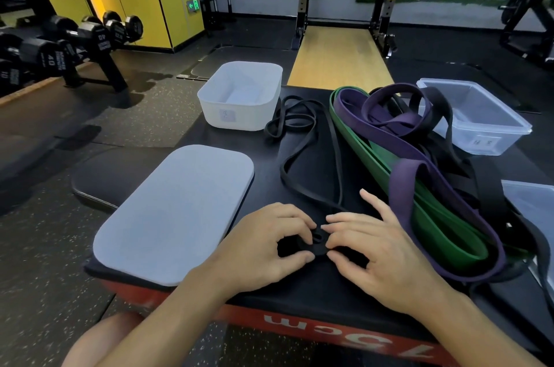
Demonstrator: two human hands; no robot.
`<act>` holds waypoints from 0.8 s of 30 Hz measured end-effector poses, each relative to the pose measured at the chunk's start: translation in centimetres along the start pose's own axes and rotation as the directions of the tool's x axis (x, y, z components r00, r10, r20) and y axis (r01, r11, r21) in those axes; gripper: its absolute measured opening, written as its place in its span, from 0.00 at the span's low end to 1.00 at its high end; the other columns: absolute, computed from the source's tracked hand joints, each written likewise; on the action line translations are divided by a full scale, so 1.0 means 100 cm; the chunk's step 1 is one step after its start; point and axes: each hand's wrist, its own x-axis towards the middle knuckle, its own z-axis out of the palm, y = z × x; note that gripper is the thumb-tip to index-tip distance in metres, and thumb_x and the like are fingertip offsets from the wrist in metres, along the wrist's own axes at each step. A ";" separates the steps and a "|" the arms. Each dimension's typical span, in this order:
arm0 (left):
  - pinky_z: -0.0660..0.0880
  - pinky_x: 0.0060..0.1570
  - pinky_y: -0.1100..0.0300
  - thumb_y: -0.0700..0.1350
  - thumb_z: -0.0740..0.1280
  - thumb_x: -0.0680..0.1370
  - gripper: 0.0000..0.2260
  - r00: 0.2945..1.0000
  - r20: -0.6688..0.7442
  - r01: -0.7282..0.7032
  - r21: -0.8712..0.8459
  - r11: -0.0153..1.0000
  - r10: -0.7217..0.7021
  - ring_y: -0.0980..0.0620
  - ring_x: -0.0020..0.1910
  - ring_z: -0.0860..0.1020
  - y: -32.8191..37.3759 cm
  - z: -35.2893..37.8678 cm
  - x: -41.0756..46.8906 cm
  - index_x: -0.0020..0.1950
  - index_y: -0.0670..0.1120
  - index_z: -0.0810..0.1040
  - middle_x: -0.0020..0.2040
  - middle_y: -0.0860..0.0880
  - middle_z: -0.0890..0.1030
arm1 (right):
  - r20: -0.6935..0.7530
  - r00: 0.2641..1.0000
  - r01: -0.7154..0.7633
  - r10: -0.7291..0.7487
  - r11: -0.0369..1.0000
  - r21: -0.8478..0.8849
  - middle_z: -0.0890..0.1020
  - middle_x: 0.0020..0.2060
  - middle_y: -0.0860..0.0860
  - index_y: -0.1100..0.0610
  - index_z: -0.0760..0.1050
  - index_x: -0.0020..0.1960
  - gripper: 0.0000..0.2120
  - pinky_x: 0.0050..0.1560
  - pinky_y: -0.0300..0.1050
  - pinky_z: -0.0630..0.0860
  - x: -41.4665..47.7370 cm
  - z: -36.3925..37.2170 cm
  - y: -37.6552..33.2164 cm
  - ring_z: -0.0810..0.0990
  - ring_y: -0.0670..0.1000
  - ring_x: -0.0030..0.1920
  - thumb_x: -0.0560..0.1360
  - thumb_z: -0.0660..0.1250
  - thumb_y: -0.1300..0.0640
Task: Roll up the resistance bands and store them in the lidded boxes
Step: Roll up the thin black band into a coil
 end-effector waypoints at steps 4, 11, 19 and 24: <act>0.74 0.65 0.59 0.52 0.70 0.77 0.12 1.000 -0.013 -0.013 -0.003 1.000 0.013 0.64 0.65 0.76 0.001 0.001 -0.002 0.60 0.57 0.84 0.63 0.63 0.82 | -0.023 0.999 -0.024 0.023 0.999 -0.033 0.84 0.53 0.40 0.50 0.82 0.56 0.14 0.80 0.56 0.58 0.001 -0.001 0.000 0.79 0.39 0.62 0.78 0.68 0.42; 0.72 0.64 0.62 0.49 0.69 0.77 0.10 0.999 0.035 -0.022 -0.006 1.000 0.022 0.61 0.64 0.73 -0.001 0.000 0.001 0.56 0.58 0.85 0.66 0.66 0.80 | 0.002 1.000 -0.006 0.006 1.000 0.000 0.81 0.51 0.38 0.48 0.83 0.56 0.12 0.80 0.53 0.57 0.002 -0.004 -0.001 0.77 0.41 0.61 0.74 0.72 0.47; 0.75 0.65 0.59 0.45 0.72 0.76 0.08 0.999 0.033 0.005 -0.067 0.998 -0.003 0.60 0.65 0.76 0.000 -0.001 0.000 0.52 0.56 0.87 0.63 0.63 0.72 | 0.026 0.999 -0.041 0.039 0.997 0.072 0.80 0.58 0.36 0.43 0.84 0.55 0.10 0.81 0.55 0.52 0.002 -0.001 0.004 0.72 0.40 0.71 0.75 0.69 0.49; 0.78 0.57 0.56 0.46 0.70 0.76 0.10 1.000 0.004 0.011 -0.047 0.999 -0.011 0.58 0.60 0.80 0.000 0.002 -0.002 0.54 0.57 0.86 0.55 0.63 0.74 | 0.007 0.999 -0.040 0.039 0.995 0.089 0.82 0.53 0.35 0.44 0.81 0.50 0.05 0.80 0.59 0.54 0.001 -0.001 0.003 0.75 0.39 0.68 0.75 0.70 0.49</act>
